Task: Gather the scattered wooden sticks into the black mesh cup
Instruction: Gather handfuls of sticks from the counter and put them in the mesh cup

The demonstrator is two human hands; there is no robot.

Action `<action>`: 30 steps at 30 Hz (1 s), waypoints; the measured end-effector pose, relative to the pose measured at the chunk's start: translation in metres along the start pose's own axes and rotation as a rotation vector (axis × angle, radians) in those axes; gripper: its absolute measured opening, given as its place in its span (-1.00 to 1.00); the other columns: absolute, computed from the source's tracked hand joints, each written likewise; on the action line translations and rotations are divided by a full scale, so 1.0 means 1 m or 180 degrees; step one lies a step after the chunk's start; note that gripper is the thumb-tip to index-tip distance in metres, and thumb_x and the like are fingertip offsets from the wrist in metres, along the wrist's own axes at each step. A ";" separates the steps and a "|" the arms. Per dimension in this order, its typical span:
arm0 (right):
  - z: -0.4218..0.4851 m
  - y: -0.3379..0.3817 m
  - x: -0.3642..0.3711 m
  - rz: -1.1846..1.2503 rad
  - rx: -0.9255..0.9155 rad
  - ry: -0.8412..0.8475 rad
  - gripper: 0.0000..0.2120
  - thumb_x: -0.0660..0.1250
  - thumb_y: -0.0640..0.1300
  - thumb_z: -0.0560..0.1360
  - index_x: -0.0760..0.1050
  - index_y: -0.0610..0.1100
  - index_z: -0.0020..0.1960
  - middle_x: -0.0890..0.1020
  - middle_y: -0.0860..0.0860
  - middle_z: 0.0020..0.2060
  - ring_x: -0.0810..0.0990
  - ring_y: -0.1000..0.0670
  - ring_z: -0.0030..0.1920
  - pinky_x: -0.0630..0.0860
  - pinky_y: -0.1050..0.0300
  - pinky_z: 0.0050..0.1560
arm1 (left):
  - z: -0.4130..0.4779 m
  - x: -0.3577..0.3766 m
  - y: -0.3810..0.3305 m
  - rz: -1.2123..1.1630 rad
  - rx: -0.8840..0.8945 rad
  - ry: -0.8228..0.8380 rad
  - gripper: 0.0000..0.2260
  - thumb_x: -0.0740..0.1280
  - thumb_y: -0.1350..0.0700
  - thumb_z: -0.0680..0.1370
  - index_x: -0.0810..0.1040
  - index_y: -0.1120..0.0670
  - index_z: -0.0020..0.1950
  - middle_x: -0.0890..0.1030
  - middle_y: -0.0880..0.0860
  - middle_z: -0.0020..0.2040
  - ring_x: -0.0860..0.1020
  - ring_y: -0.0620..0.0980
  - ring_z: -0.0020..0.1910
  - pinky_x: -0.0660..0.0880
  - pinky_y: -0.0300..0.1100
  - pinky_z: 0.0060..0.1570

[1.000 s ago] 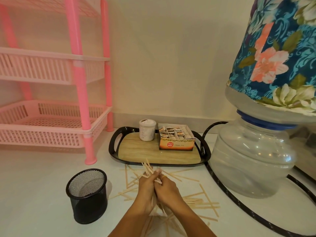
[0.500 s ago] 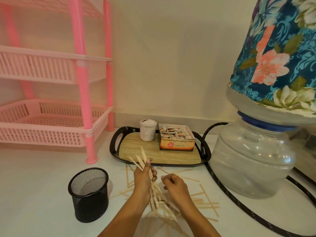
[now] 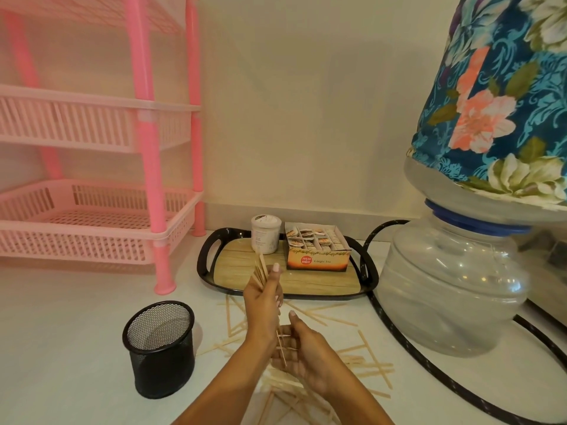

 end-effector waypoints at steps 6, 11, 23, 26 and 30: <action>0.000 0.001 0.007 0.1651 0.0279 0.0051 -0.69 0.11 -0.09 0.61 0.47 -0.33 -0.05 0.59 -0.24 -0.16 0.60 -0.13 -0.16 0.53 -0.01 0.06 | -0.012 0.017 0.001 0.0214 0.0085 0.0380 -0.81 0.27 0.13 0.54 0.53 0.20 -0.21 0.29 -0.11 -0.60 0.23 -0.19 -0.59 0.20 -0.36 -0.55; 0.001 0.004 0.005 0.2339 0.0164 -0.0189 -0.69 0.06 -0.17 0.62 0.47 -0.32 -0.12 0.55 -0.20 -0.18 0.54 -0.11 -0.14 0.42 -0.02 0.27 | -0.021 0.022 0.003 0.0404 0.0150 0.0485 -0.90 0.32 0.15 0.51 0.53 0.12 -0.19 0.32 -0.10 -0.59 0.26 -0.19 -0.59 0.26 -0.35 -0.54; -0.010 0.001 0.021 0.2014 0.0297 -0.0108 -0.65 0.06 -0.06 0.62 0.52 -0.27 -0.08 0.65 -0.16 -0.28 0.57 -0.09 -0.16 0.51 0.06 -0.14 | -0.013 0.025 -0.010 0.0428 0.0101 0.0595 -0.66 0.25 0.10 0.56 0.44 0.12 -0.42 0.32 -0.08 -0.64 0.25 -0.20 -0.62 0.22 -0.35 -0.54; -0.008 0.014 0.021 0.2006 -0.0036 -0.0067 -0.66 0.06 -0.13 0.62 0.51 -0.24 -0.17 0.63 -0.08 -0.50 0.58 -0.01 -0.27 0.54 0.15 -0.26 | -0.015 0.019 -0.001 0.0635 -0.0102 0.0554 -0.61 0.23 0.03 0.57 0.40 0.10 -0.46 0.34 -0.08 -0.65 0.29 -0.20 -0.60 0.26 -0.35 -0.49; -0.006 0.017 0.022 0.1050 -0.0415 0.0010 -0.66 0.05 -0.18 0.62 0.55 -0.23 -0.13 0.68 -0.07 -0.38 0.65 0.02 -0.28 0.61 0.15 -0.20 | -0.008 0.006 -0.008 0.0509 -0.0151 0.0399 -0.60 0.17 0.04 0.59 0.42 0.12 -0.43 0.30 -0.08 -0.65 0.27 -0.19 -0.62 0.25 -0.34 -0.54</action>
Point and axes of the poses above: each hand's wrist, its own z-axis towards the middle knuckle, its own x-axis out of the palm, y = z × x, the point moved 7 cm from there along z, towards the middle knuckle
